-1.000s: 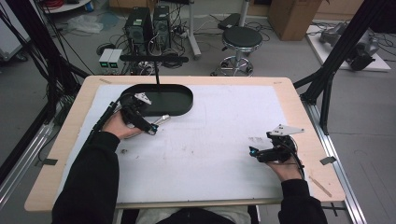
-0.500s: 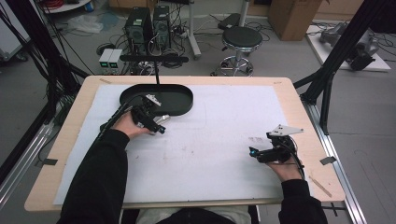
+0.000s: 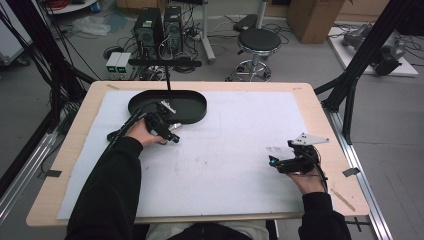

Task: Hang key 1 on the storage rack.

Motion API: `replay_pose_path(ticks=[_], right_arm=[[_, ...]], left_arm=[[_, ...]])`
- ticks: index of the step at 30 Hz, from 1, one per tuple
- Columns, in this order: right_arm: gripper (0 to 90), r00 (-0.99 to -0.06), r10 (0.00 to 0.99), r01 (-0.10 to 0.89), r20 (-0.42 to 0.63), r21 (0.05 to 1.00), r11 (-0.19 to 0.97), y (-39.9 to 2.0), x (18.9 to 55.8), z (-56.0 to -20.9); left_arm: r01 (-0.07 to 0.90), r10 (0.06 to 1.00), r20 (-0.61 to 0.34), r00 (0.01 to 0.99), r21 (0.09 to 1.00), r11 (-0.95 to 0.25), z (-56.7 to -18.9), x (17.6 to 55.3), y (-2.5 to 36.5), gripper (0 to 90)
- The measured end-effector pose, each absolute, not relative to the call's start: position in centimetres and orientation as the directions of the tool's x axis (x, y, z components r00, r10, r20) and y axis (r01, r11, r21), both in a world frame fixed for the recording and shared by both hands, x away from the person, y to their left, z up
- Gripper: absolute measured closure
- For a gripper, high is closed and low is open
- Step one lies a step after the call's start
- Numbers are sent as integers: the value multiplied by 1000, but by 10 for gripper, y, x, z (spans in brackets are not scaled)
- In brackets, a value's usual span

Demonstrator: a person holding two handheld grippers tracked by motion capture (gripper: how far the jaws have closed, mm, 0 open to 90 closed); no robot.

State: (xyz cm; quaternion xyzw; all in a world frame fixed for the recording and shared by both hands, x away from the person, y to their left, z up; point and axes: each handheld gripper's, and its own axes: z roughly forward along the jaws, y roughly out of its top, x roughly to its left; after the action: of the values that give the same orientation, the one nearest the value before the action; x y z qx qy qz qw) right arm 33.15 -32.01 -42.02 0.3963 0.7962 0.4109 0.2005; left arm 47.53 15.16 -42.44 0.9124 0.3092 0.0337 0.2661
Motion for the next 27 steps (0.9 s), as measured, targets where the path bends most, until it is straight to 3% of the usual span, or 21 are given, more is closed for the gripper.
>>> replay_pose_path(ticks=[1, 2, 4, 8, 12, 20, 27], right_arm=[[20, -602, 799, 471, 9, 812, 346, -320, 331, -420], [22, -608, 794, 470, 4, 808, 355, -320, 332, -421], [23, -610, 792, 463, -3, 810, 359, -320, 331, -421], [23, -607, 795, 459, -5, 815, 355, -320, 330, -420], [23, -608, 794, 451, -12, 818, 358, -321, 331, -420], [23, -609, 793, 449, -19, 816, 365, -319, 330, -420], [23, -607, 794, 452, -16, 816, 362, -319, 330, -421]], left_arm=[[540, 582, -90, 808, 508, -671, -424, 475, 152, 275], [523, 576, -66, 815, 510, -682, -422, 474, 152, 447], [534, 586, -69, 807, 509, -675, -421, 475, 154, 566], [597, 631, -131, 765, 515, -616, -422, 479, 158, 619], [609, 648, -127, 751, 513, -605, -422, 481, 161, 734], [554, 623, -53, 780, 520, -650, -417, 476, 160, 747], [527, 626, -75, 776, 623, -578, -387, 469, 176, 748]])
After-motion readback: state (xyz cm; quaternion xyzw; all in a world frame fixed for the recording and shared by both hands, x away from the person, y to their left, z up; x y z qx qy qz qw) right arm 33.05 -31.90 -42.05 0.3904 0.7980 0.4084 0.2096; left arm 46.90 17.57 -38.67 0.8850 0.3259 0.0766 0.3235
